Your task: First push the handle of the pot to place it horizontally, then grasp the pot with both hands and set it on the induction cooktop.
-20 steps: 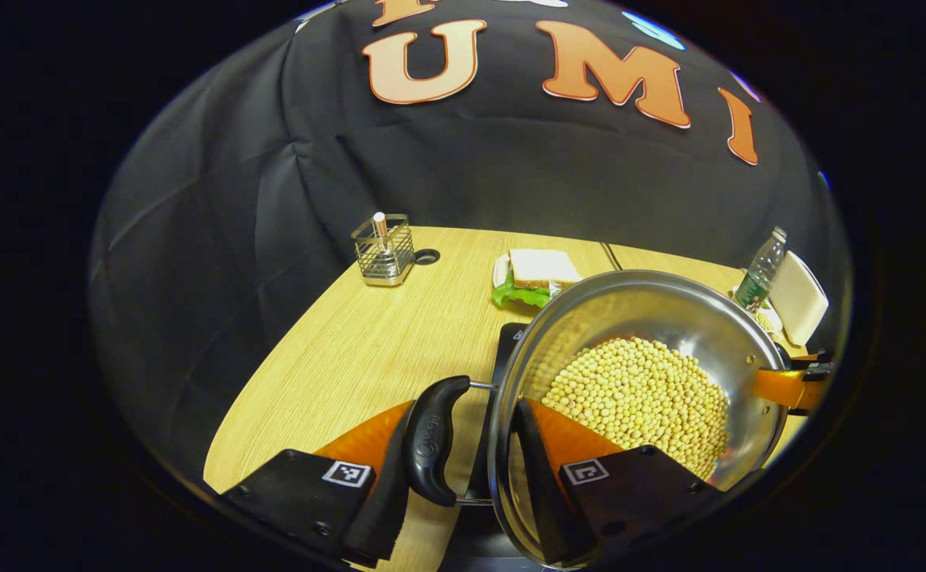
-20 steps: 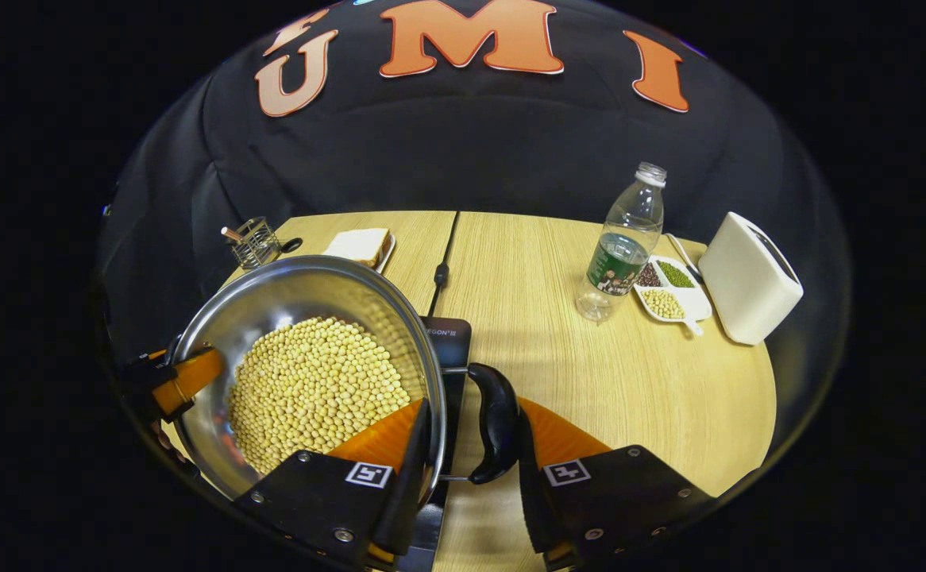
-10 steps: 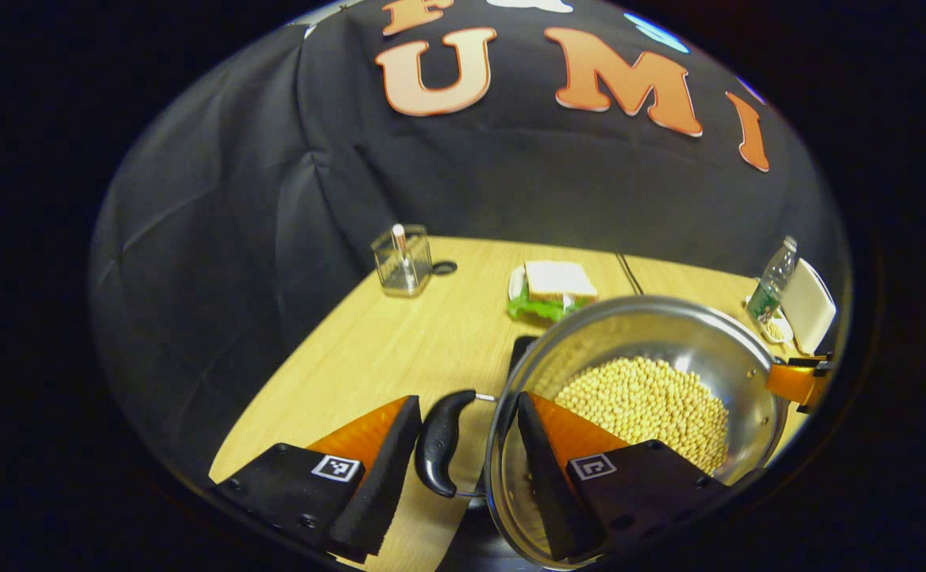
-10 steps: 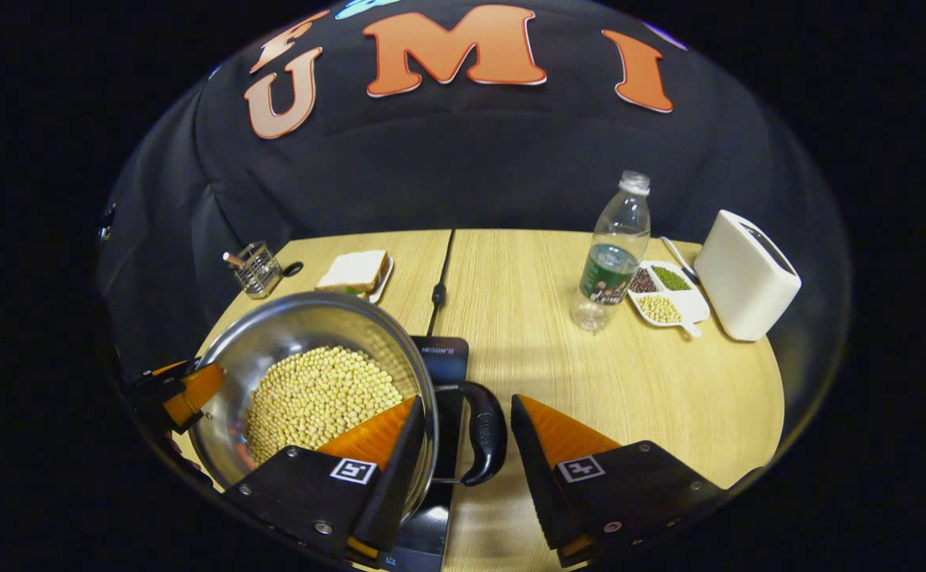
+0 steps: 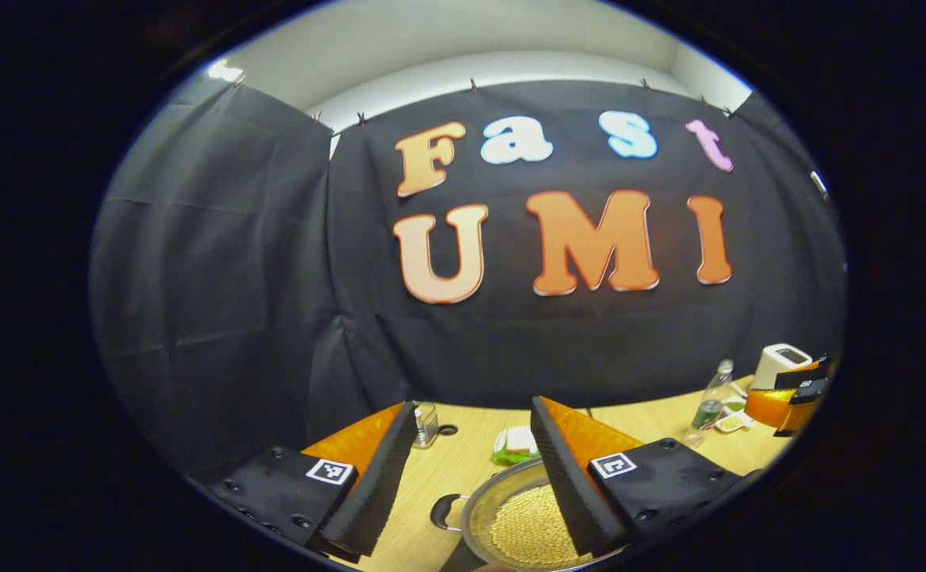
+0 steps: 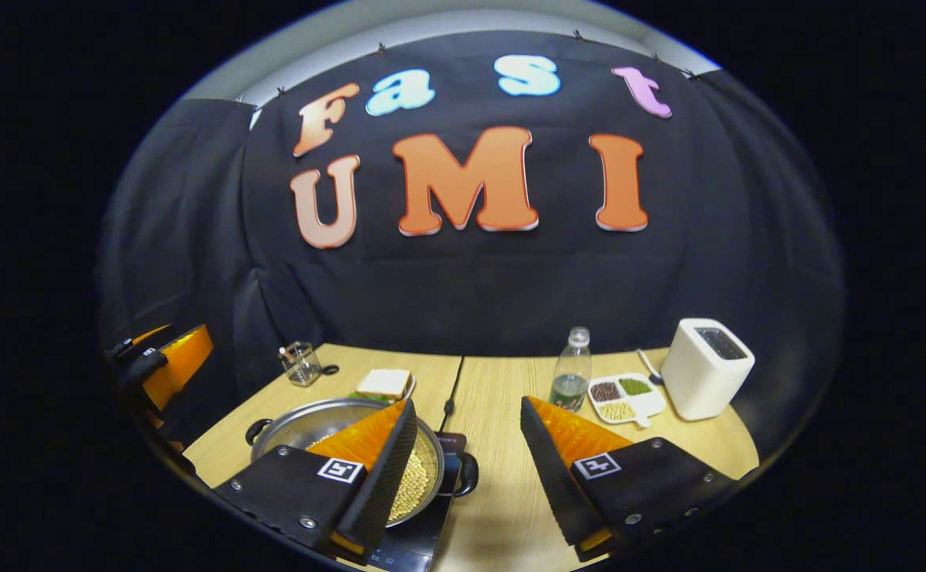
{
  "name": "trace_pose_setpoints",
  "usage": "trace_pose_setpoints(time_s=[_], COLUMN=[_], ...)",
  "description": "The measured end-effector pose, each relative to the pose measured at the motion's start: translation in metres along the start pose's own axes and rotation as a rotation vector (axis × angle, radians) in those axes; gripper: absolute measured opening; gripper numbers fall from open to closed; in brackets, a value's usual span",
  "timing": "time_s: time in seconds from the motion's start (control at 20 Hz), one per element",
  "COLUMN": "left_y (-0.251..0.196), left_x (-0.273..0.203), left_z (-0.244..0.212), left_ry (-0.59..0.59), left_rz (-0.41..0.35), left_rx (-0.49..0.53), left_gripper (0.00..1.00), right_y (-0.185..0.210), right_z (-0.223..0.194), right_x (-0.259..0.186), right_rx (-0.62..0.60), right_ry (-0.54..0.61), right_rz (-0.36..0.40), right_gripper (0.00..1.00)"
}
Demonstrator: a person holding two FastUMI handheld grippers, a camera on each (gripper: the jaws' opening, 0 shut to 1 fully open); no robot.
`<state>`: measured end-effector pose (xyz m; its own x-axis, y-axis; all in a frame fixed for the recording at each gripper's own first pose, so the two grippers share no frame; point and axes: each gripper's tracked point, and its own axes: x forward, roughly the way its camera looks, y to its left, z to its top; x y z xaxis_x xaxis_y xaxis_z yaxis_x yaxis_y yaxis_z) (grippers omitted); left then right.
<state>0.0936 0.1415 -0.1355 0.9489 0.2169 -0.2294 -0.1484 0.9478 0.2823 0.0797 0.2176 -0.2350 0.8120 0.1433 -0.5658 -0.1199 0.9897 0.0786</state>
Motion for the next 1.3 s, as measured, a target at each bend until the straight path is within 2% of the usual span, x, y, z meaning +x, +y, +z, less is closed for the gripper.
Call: trace_pose_setpoints(time_s=[0.1,0.25,0.45,0.5,0.55,0.6,0.65,0.7,0.75,0.8,0.85,0.95,1.1,1.15,1.3], left_y=[-0.007,-0.030,-0.035,-0.035,-0.035,-0.034,-0.034,-0.033,-0.031,-0.026,-0.022,-0.017,0.014,0.016,0.012], left_x=[-0.020,-0.060,-0.101,-0.112,-0.120,-0.126,-0.132,-0.138,-0.142,-0.145,-0.147,-0.152,-0.154,-0.156,-0.164], left_z=[0.031,0.070,0.100,0.105,0.111,0.115,0.120,0.126,0.129,0.132,0.135,0.143,0.162,0.165,0.175], left_ry=[-0.070,-0.142,-0.193,-0.207,-0.218,-0.229,-0.238,-0.245,-0.242,-0.236,-0.226,-0.216,-0.258,-0.262,-0.284], left_rz=[-0.005,-0.056,-0.088,-0.092,-0.093,-0.094,-0.094,-0.100,-0.101,-0.097,-0.099,-0.106,-0.009,-0.001,0.004], left_rx=[-0.026,-0.085,-0.119,-0.120,-0.117,-0.114,-0.114,-0.115,-0.118,-0.132,-0.154,-0.196,-0.229,-0.236,-0.220], left_gripper=[1.00,1.00,1.00,1.00,1.00,1.00,1.00,0.98,0.98,0.96,1.00,0.97,0.98,0.97,0.98], right_y=[-0.001,-0.016,-0.057,-0.067,-0.083,-0.097,-0.108,-0.117,-0.126,-0.135,-0.141,-0.151,-0.156,-0.157,-0.162], right_z=[0.021,0.049,0.073,0.077,0.080,0.083,0.087,0.088,0.091,0.096,0.103,0.112,0.120,0.123,0.127], right_x=[-0.033,-0.075,-0.125,-0.134,-0.144,-0.153,-0.159,-0.167,-0.173,-0.181,-0.186,-0.195,-0.200,-0.201,-0.198], right_rx=[-0.022,-0.052,-0.101,-0.112,-0.124,-0.139,-0.156,-0.173,-0.184,-0.186,-0.184,-0.176,-0.159,-0.145,-0.123], right_ry=[-0.081,-0.181,-0.279,-0.296,-0.312,-0.329,-0.340,-0.346,-0.352,-0.364,-0.381,-0.413,-0.439,-0.446,-0.464], right_rz=[0.032,0.041,-0.009,-0.024,-0.038,-0.051,-0.063,-0.071,-0.082,-0.094,-0.101,-0.109,-0.098,-0.088,-0.072], right_gripper=[0.83,0.87,0.90,0.96,0.96,0.92,0.93,0.98,0.93,0.93,0.94,0.95,0.97,0.95,0.97])
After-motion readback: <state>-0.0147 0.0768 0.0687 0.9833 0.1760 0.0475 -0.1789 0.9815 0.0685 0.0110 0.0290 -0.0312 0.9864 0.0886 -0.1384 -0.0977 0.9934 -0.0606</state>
